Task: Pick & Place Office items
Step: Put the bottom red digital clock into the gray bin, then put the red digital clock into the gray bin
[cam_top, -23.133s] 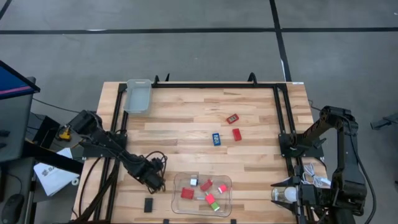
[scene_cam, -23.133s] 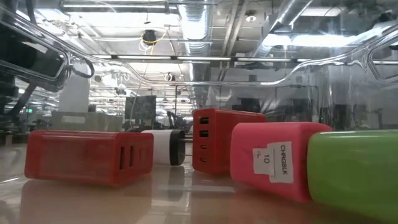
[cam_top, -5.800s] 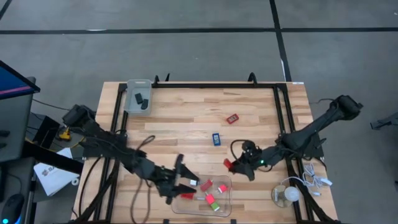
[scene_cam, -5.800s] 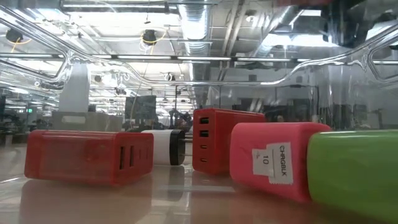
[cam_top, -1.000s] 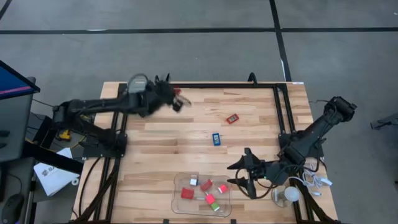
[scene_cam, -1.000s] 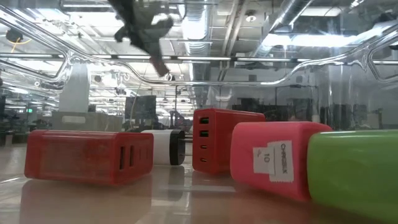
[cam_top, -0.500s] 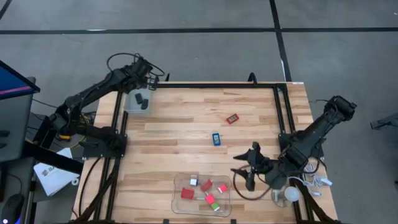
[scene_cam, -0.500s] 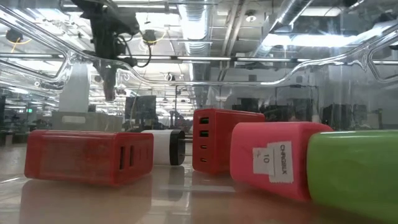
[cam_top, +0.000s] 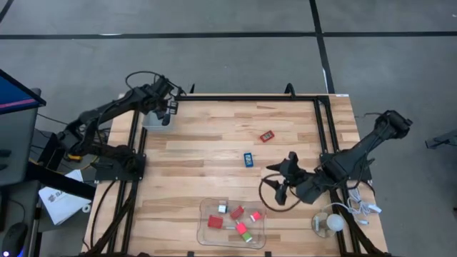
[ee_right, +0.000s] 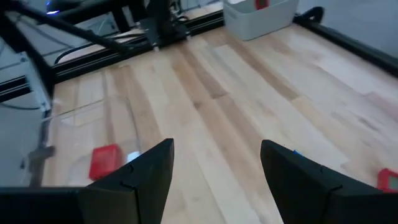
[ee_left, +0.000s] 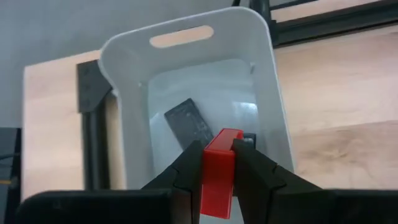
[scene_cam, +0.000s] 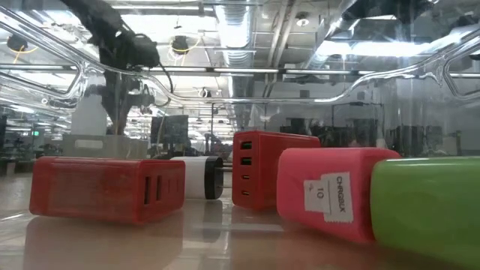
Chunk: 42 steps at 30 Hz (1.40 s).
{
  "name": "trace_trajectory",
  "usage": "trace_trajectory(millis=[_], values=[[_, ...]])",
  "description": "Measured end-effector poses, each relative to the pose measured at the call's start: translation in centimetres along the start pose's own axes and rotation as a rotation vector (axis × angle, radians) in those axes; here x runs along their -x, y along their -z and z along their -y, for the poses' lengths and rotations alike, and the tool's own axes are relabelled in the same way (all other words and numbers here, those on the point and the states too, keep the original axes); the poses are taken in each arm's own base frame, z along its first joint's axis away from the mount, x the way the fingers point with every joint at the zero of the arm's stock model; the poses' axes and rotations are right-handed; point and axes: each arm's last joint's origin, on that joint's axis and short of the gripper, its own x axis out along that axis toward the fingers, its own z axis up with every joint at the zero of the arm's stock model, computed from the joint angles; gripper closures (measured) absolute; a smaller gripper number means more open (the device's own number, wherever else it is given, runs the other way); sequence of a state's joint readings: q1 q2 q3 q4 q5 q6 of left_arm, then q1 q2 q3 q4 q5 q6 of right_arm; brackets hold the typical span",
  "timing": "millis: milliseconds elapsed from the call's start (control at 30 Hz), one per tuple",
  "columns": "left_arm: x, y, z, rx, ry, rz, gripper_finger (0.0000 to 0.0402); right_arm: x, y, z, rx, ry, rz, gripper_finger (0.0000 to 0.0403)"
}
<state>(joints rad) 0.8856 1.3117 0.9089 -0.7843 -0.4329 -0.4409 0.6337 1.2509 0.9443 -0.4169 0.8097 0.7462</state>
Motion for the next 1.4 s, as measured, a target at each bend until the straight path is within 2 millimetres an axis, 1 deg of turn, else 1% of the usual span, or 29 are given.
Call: trace_trajectory(millis=[67, 167, 267, 333, 567, 667, 733, 833, 900, 1000, 1100, 1267, 1333, 1400], values=[[-0.7, 0.3, 0.0, 0.002, 0.008, 0.016, 0.0340, -0.1, -0.4, 0.6, 0.000, 0.021, 0.003, 0.0169], [-1.3, 0.5, 0.3, 0.009, 0.030, 0.043, 0.0336, 0.0, -1.3, 1.6, -0.015, 0.046, 0.016, 0.0169], [-1.4, 0.5, 0.3, -0.032, 0.043, 0.051, 0.0319, 0.1, -1.8, 2.7, -0.020, 0.080, 0.015, 0.0169], [-1.4, 0.4, 0.4, -0.034, 0.048, 0.061, 0.0297, 0.1, -2.2, 3.4, -0.025, 0.106, 0.013, 0.0169], [-1.3, 0.3, 0.6, -0.071, 0.054, 0.073, 0.0197, -0.8, -2.6, 5.3, -0.031, 0.197, -0.022, 0.0169], [-0.7, 0.4, 0.6, -0.113, 0.066, 0.094, 0.0163, -1.4, -2.6, 6.3, -0.039, 0.242, -0.053, 0.0169], [0.2, 0.4, 0.9, -0.133, 0.106, 0.141, 0.0148, -2.0, -2.4, 7.3, -0.047, 0.265, -0.093, 0.0169], [2.4, 0.6, 1.2, -0.142, 0.245, 0.208, 0.0137, -3.0, -2.1, 9.0, -0.057, 0.281, -0.190, 0.0169], [4.1, 1.0, 1.5, -0.159, 0.354, 0.254, 0.0136, -3.5, -1.7, 10.4, -0.031, 0.308, -0.269, 0.0169], [6.8, 2.2, 1.9, -0.221, 0.511, 0.310, 0.0141, -4.1, -1.4, 12.1, 0.002, 0.317, -0.361, 0.0169], [9.6, 3.8, 2.9, -0.344, 0.703, 0.366, 0.0148, -4.7, -1.2, 13.2, 0.044, 0.287, -0.438, 0.0169], [14.4, 7.2, 5.8, -0.517, 1.009, 0.508, 0.0160, -5.7, -0.5, 14.6, 0.231, 0.288, -0.578, 0.0169], [16.4, 8.8, 7.1, -0.555, 1.098, 0.584, 0.0163, -6.4, -0.1, 15.0, 0.316, 0.294, -0.644, 0.0169], [18.0, 10.4, 8.3, -0.598, 1.134, 0.675, 0.0164, -7.2, 0.4, 15.4, 0.392, 0.301, -0.709, 0.0169]])
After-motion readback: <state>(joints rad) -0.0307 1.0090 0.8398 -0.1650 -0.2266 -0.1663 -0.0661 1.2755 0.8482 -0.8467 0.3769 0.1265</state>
